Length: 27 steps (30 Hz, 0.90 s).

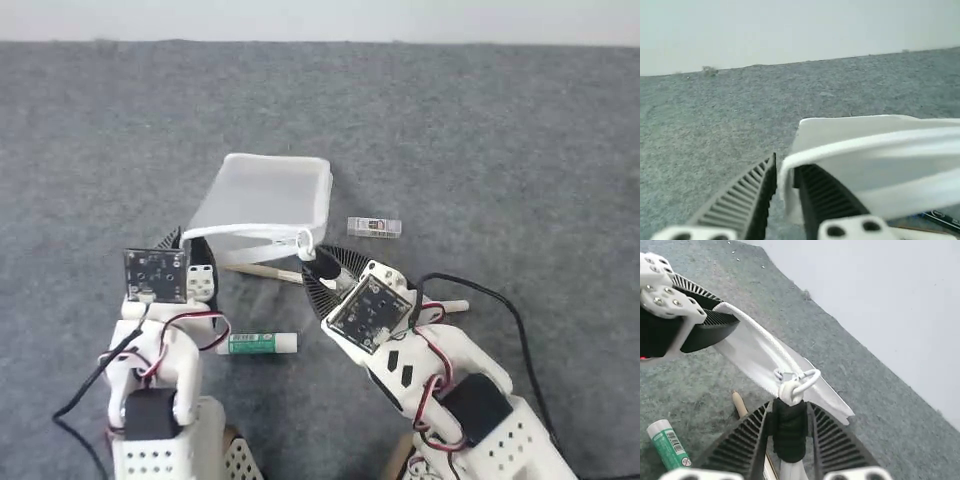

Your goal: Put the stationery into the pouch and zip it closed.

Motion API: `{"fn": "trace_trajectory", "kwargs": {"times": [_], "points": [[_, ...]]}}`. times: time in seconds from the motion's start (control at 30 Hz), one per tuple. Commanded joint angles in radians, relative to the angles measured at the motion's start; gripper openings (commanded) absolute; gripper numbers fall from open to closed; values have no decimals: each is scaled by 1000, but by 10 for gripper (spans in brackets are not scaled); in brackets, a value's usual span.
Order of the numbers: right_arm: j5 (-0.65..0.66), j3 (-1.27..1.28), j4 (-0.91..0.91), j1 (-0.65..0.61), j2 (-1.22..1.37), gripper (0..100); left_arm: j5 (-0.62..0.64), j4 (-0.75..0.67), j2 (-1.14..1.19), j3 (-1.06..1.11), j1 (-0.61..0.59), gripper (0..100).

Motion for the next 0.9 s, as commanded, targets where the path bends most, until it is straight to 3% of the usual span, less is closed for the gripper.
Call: {"fn": "trace_trajectory", "kwargs": {"times": [0.0,0.13,0.2,0.43,0.6,0.87], "points": [[6,-20,-1,-5,-27,40,-11,-17,-11,-25,3,10],[5,-21,8,-5,-25,218,-11,-15,-12,-27,2,9],[5,-34,16,-5,-25,258,-11,-15,-12,-27,0,9],[-55,-173,170,18,-24,255,25,-15,-14,-53,-78,9],[-54,-210,185,81,7,254,54,-15,-14,-65,-120,9],[-52,-381,194,134,409,254,106,-21,-15,-76,-187,9]]}}
